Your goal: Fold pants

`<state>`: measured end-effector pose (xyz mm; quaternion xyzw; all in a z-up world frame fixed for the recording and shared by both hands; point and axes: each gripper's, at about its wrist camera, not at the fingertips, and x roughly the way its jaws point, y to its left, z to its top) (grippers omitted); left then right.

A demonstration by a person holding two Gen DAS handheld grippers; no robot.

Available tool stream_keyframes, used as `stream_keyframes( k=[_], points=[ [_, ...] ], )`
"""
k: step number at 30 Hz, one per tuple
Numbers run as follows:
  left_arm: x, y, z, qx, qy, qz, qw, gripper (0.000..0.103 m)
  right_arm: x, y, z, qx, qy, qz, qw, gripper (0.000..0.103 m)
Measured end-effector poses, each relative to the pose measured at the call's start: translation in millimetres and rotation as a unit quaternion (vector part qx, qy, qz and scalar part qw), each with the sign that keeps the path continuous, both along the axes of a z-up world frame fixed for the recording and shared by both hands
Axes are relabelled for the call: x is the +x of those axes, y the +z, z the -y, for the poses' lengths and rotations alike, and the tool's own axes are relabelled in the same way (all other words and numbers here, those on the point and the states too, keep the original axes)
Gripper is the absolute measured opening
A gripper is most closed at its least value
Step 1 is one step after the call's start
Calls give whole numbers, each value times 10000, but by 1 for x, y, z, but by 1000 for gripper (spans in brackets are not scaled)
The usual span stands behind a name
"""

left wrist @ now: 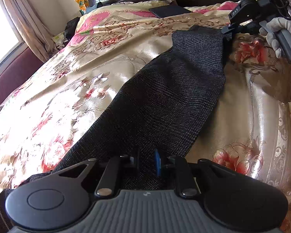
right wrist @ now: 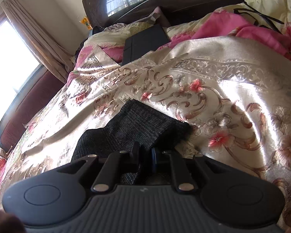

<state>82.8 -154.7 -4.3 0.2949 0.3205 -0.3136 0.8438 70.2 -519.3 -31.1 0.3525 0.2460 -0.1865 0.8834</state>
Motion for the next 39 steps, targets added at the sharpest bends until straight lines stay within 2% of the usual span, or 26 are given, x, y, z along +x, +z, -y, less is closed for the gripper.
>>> stream_keyframes(
  k=[3,8,10,12,13,15,19,22,23,26,29,33,35,36,39],
  points=[
    [1,0,1,-9,5,-6,10000,32,5,0,1,-65,-83,29,9999,5],
    [0,0,2,-2,-5,5,10000,33,5,1,1,-159,28,-216,9996,9],
    [0,-1,1,-30,-4,-5,10000,33,-8,8,-3,-140,-18,-272,9995,23],
    [0,-1,0,-49,-10,-2,10000,33,-21,9,-4,77,-87,-117,9999,37],
    [0,-1,-1,-59,-14,-1,10000,33,-23,8,-4,149,-102,-109,9998,40],
    [-1,-1,-2,-63,-17,6,10000,33,-17,5,-2,221,-158,-173,9995,41],
    [-2,0,-5,-62,11,3,10000,33,7,-2,4,389,-238,-208,9987,50],
    [-2,0,-4,-80,37,-8,10000,33,16,-8,7,568,-217,-72,9981,51],
    [-2,0,-4,-72,29,-4,10000,33,14,-9,8,617,-225,-40,9978,51],
    [-2,1,-5,-89,13,6,10000,33,-3,-10,10,900,-141,191,9957,42],
    [-1,-1,-7,-144,-2,-31,9999,33,-2,-13,7,831,26,182,9964,45],
    [1,1,-6,-160,44,-48,9999,33,21,-27,14,1202,-119,510,9914,44],
    [1,2,-6,-139,48,-38,9999,33,29,-34,18,1342,-318,529,9890,28],
    [1,1,-5,-108,51,-31,9999,33,30,-37,20,1460,-385,515,9872,12],
    [0,1,-5,-48,39,-39,10000,33,19,-38,27,1912,-462,757,9775,7]
  ],
)
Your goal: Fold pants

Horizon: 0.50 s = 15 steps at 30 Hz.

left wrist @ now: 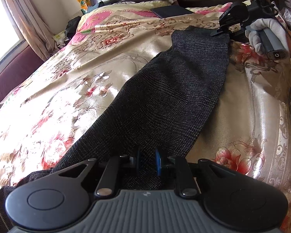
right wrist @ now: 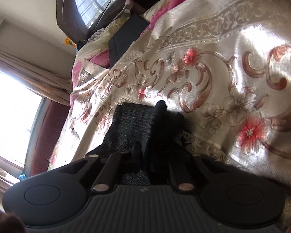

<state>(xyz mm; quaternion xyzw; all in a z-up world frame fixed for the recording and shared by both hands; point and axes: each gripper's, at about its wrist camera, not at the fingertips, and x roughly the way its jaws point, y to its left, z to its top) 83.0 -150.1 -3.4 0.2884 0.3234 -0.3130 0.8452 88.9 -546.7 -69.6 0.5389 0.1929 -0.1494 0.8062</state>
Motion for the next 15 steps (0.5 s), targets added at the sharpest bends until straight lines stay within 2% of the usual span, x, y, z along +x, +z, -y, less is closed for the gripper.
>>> stream_keyframes(
  k=[1,3,5,7,8,9,10,12,13,15],
  points=[
    [0,0,1,37,-22,6,10000,33,-4,4,2,134,-36,59,9999,7],
    [1,2,3,85,-38,40,9999,33,-17,27,8,248,-51,503,9984,6],
    [-2,9,4,29,-66,112,9999,33,-31,60,9,-97,47,790,9968,6],
    [-7,17,6,-93,-146,182,9997,34,-48,87,9,-620,50,818,9947,6],
    [-10,18,7,-140,-201,185,9995,38,-55,91,11,-826,14,696,9941,6],
    [-12,17,9,-168,-222,185,9994,41,-60,88,13,-1050,-63,351,9938,6],
    [-13,11,11,-150,-198,145,9996,44,-60,78,15,-1204,-80,-172,9925,6],
    [-12,-2,15,27,-160,0,9999,44,-55,46,20,-1073,37,-1355,9849,7],
    [-13,-6,14,67,-155,15,9999,44,-61,40,20,-965,48,-1327,9864,7],
    [-17,-2,7,17,-167,18,9999,44,-78,49,14,-936,-121,-1055,9899,12]
  ],
)
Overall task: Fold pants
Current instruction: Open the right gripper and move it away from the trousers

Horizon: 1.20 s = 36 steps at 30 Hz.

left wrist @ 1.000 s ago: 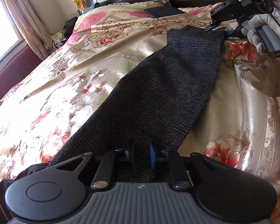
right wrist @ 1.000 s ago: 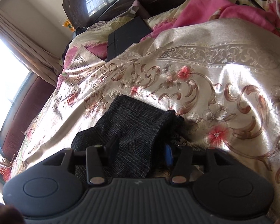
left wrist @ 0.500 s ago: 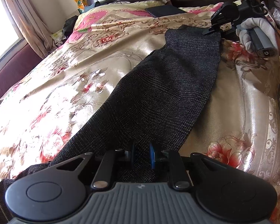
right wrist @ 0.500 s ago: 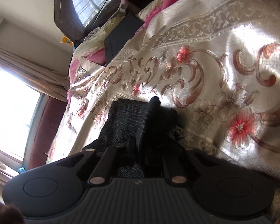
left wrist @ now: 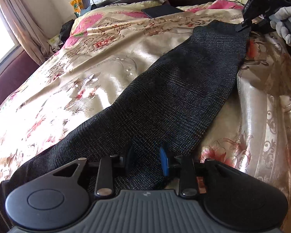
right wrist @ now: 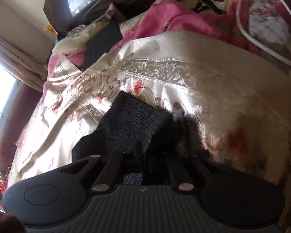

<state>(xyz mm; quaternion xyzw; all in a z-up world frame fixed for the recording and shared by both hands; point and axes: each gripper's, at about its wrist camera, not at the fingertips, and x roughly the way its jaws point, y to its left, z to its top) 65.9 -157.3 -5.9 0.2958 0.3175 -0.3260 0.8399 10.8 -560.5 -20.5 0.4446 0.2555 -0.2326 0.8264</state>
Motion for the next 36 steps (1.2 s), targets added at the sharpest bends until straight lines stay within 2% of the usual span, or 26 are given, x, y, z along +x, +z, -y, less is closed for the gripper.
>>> stream_keyframes(
  k=[1,3,5,6,8,10,13,15,20,22,26,27,28,30,31,32,33,35,36],
  points=[
    [-2,5,-7,-70,1,-29,10000,47,-5,8,-4,-144,-13,-13,9999,12],
    [-6,15,-21,-199,29,44,9998,47,-13,30,-19,-749,138,-226,9968,12],
    [-9,25,-39,-310,170,221,9991,47,-17,54,-44,-1494,381,-374,9873,12],
    [-9,29,-48,-375,273,271,9986,48,-15,63,-56,-1685,597,-311,9834,12],
    [-7,35,-67,-517,491,349,9968,49,8,78,-89,-1785,1493,21,9725,12],
    [-1,33,-83,-508,745,456,9949,49,46,79,-126,-1598,2391,203,9576,17],
    [10,19,-103,-355,1170,404,9917,49,117,61,-197,-1266,3721,375,9187,18],
    [16,8,-113,-334,1362,168,9900,50,163,43,-239,-793,4477,381,8898,18],
    [10,-6,-129,-571,1443,104,9878,50,235,5,-313,320,5717,228,8195,18],
    [9,-10,-132,-680,1479,112,9866,50,245,-2,-337,531,6238,103,7797,18],
    [3,-19,-140,-955,1598,185,9823,51,234,-2,-371,991,7182,-79,6887,18],
    [1,-21,-141,-1031,1645,212,9808,51,230,1,-379,1004,7361,-109,6693,18],
    [0,-23,-142,-1095,1691,242,9792,51,228,4,-384,861,7449,-145,6615,18],
    [-4,-26,-143,-1182,1728,347,9772,51,230,22,-389,403,7510,102,6589,18],
    [-7,-28,-143,-1200,1752,397,9764,51,237,27,-387,410,7444,280,6659,18],
    [-8,-28,-143,-1212,1777,425,9757,51,252,31,-382,380,7259,451,6853,18],
    [-8,-29,-142,-1223,1801,432,9751,51,268,28,-383,304,7153,491,6964,28],
    [-8,-28,-141,-1205,1806,411,9753,51,294,10,-384,382,7078,176,7052,30],
    [-8,-26,-142,-1200,1797,396,9756,51,301,0,-386,615,7094,-7,7022,30]
  ],
)
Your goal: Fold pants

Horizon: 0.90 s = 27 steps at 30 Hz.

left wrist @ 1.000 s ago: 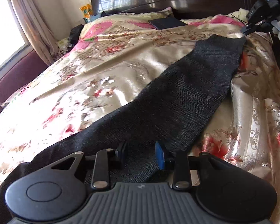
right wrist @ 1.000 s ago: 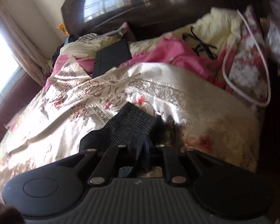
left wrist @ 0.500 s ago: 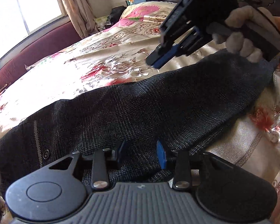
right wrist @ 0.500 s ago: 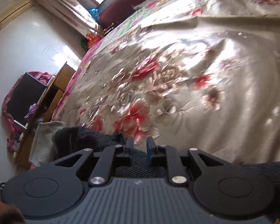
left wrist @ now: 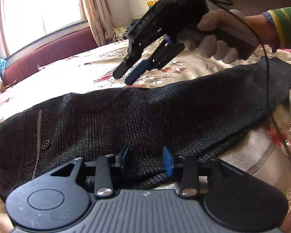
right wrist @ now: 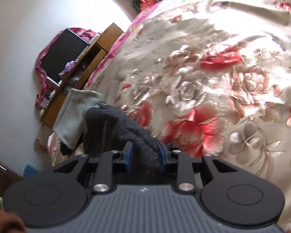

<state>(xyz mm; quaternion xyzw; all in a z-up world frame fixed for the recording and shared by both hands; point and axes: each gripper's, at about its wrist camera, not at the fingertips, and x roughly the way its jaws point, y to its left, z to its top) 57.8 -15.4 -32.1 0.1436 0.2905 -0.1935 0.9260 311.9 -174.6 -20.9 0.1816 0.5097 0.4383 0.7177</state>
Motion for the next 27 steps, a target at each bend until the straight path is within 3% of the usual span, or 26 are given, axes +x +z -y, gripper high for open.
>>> stream_keyframes(
  k=[2,5,8,11,15,23,27],
  points=[
    [1,2,-1,-54,27,-42,10000,51,-5,-11,-6,106,287,-359,9989,30],
    [1,1,-2,-161,89,-24,9998,51,-30,-6,-17,157,811,-336,9960,31],
    [-2,-2,-4,-142,65,67,9999,51,-41,-8,-26,102,925,-314,9952,38],
    [1,0,-6,-165,102,44,9998,51,-34,-14,-30,284,822,-595,9944,38],
    [-1,-2,-6,-155,87,101,9998,51,-29,-6,-26,29,593,-178,9981,38],
    [-5,-4,-9,-206,44,130,9997,51,-28,2,-1,90,156,43,9998,38],
    [-5,-4,-11,-215,27,133,9997,51,-25,-11,12,56,-209,-136,9997,38]
  ],
)
